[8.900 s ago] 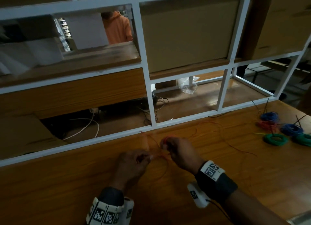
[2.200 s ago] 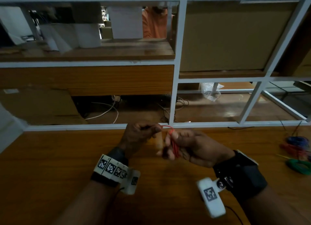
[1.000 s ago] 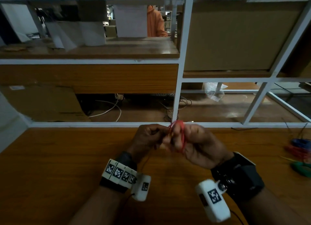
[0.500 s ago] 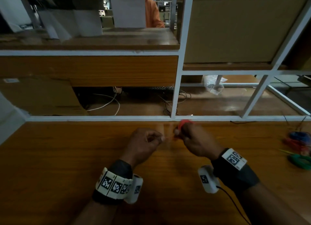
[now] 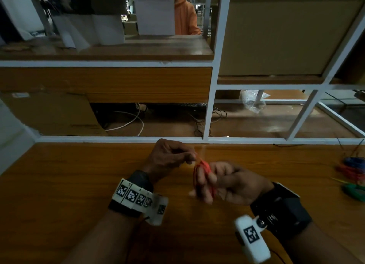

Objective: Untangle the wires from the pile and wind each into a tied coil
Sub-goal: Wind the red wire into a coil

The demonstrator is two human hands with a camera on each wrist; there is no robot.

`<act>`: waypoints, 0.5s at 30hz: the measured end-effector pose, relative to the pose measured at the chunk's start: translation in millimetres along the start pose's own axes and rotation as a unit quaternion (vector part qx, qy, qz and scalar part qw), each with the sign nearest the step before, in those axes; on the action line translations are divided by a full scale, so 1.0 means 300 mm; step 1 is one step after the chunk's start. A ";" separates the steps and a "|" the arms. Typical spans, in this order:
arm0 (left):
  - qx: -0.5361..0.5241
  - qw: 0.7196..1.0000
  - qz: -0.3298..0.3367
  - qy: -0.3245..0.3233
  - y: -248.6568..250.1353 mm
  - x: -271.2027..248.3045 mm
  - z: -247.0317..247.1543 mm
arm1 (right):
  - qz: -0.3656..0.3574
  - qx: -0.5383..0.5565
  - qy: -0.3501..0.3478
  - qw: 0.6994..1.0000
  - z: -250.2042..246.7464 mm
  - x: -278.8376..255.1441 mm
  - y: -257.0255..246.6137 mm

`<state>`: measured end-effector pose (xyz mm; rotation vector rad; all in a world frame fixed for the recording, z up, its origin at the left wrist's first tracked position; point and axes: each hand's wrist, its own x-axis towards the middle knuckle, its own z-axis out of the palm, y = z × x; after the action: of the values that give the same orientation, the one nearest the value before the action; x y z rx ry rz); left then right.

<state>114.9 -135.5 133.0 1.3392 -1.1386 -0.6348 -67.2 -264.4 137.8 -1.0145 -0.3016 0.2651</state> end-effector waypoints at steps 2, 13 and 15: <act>-0.073 0.996 -0.037 0.043 -0.033 -0.003 0.042 | -0.082 0.098 0.031 0.991 0.014 0.017 -0.023; -0.059 0.979 -0.191 -0.048 -0.098 -0.135 0.234 | -0.272 -0.254 0.609 0.701 -0.075 0.010 -0.061; 0.028 0.982 -0.181 -0.055 -0.103 -0.148 0.190 | -0.174 -0.401 0.633 0.638 -0.114 -0.028 -0.058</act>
<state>54.8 -125.6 83.6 1.5929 -1.0123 -0.9554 -61.1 -302.9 134.9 -1.7338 0.7742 -1.0608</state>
